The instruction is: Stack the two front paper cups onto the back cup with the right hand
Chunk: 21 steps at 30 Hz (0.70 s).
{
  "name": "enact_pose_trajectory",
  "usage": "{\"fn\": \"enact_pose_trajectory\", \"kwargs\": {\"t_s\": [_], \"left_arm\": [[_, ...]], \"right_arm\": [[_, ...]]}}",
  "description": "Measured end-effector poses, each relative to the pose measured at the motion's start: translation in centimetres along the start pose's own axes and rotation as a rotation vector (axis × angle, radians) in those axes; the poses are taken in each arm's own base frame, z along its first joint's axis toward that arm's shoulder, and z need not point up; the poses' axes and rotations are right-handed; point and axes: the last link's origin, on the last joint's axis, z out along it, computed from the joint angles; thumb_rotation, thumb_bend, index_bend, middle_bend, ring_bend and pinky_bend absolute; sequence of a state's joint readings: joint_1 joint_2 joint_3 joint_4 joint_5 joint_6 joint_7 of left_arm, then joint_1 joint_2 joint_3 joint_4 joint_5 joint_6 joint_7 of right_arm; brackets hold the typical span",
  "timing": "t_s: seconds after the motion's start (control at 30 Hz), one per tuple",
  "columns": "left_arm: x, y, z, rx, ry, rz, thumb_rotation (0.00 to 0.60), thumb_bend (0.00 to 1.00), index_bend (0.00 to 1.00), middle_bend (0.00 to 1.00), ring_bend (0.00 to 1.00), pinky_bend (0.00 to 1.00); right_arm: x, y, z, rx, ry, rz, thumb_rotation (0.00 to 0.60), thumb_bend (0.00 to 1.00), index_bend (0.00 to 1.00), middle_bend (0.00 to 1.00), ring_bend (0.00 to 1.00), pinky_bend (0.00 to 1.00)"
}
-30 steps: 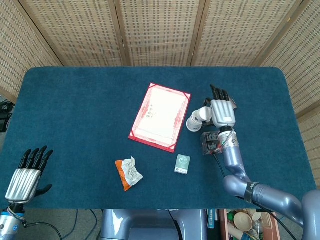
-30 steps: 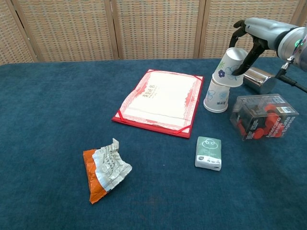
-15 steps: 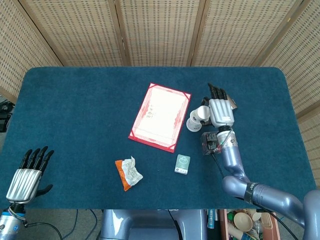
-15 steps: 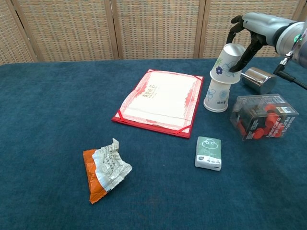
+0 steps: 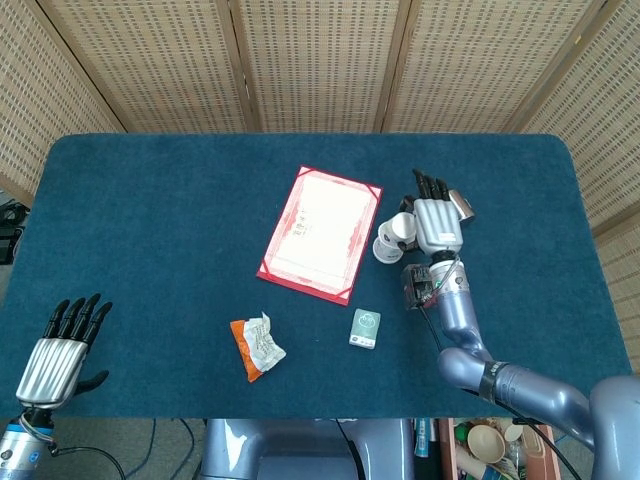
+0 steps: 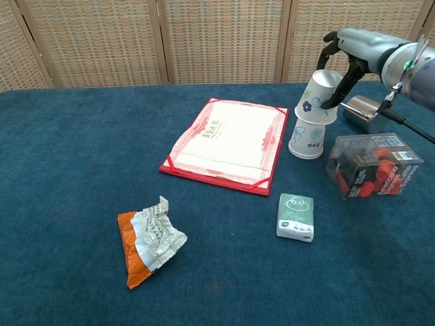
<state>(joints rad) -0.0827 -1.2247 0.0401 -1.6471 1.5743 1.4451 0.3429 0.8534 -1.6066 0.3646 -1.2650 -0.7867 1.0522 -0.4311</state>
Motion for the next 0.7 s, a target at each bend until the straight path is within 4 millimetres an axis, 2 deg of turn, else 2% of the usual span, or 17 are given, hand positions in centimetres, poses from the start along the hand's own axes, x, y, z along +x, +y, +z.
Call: {"fn": "enact_pose_trajectory", "kwargs": {"t_s": [0.1, 0.23, 0.53, 0.7], "left_arm": [[0.0, 0.0, 0.0, 0.002, 0.001, -0.003, 0.600, 0.16, 0.00, 0.00, 0.00, 0.00], [0.0, 0.0, 0.0, -0.001, 0.003, -0.004, 0.600, 0.16, 0.00, 0.00, 0.00, 0.00], [0.0, -0.1, 0.0, 0.003, 0.004, -0.007, 0.600, 0.16, 0.00, 0.00, 0.00, 0.00], [-0.1, -0.5, 0.1, 0.014, -0.007, -0.010, 0.600, 0.16, 0.00, 0.00, 0.00, 0.00]], "right_arm": [[-0.7, 0.2, 0.0, 0.001, -0.015, -0.011, 0.600, 0.11, 0.20, 0.00, 0.00, 0.00], [-0.8, 0.4, -0.1, 0.000, -0.018, -0.029, 0.600, 0.11, 0.08, 0.00, 0.00, 0.00], [0.0, 0.1, -1.3, 0.028, -0.016, -0.016, 0.600, 0.11, 0.07, 0.00, 0.00, 0.00], [0.7, 0.7, -4.0, 0.074, -0.043, -0.038, 0.600, 0.11, 0.07, 0.00, 0.00, 0.00]]}}
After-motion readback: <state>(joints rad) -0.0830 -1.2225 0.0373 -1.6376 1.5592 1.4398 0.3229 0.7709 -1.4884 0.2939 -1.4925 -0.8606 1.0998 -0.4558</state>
